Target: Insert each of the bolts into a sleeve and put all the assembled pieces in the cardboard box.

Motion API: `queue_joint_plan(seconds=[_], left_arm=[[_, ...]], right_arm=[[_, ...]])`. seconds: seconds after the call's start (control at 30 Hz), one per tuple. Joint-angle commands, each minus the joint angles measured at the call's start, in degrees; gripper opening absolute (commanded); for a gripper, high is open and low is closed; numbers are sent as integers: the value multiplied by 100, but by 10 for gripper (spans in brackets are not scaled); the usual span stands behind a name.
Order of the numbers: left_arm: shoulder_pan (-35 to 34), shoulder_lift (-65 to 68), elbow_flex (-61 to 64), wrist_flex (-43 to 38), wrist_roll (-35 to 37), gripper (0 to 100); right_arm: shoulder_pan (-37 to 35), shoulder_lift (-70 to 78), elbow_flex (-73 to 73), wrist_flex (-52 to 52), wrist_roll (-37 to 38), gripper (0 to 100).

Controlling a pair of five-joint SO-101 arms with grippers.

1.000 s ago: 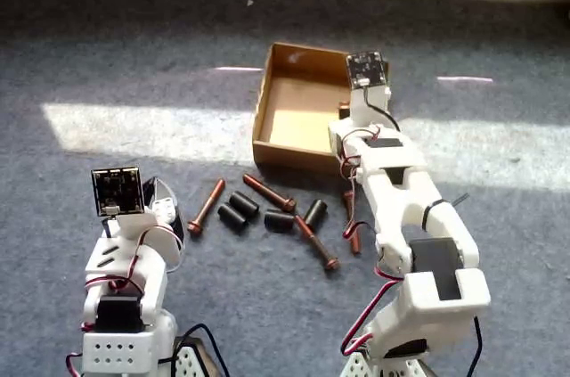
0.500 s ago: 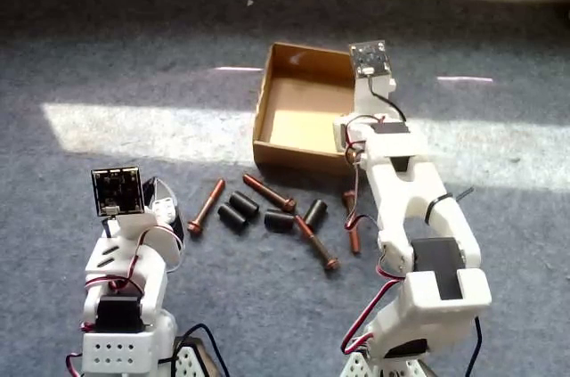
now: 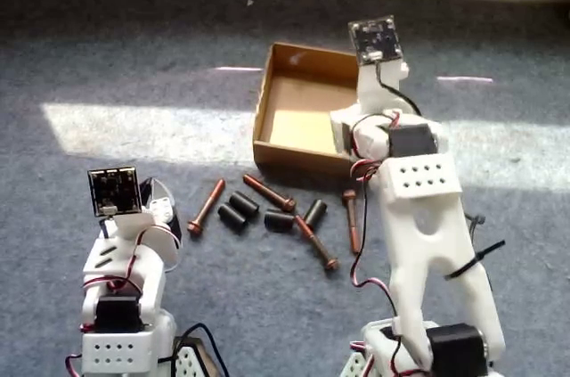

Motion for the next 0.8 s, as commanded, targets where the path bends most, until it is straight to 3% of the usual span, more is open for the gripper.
queue_joint_plan(seconds=[0.0,0.13,0.47,0.7,0.77], left_arm=[[-330,-22,110,-202,-114,7],[-549,-31,110,-202,-571,7],[-576,-31,110,-193,-615,7],[-576,-31,110,-176,-615,7],[-576,-31,110,-176,-615,7]], right_arm=[[-488,-479,-251,523,-62,95],[-1015,-479,-251,971,-62,95],[-2615,-207,101,1552,-26,98],[-2941,1077,347,1279,18,98],[-2941,1270,347,1235,325,99]])
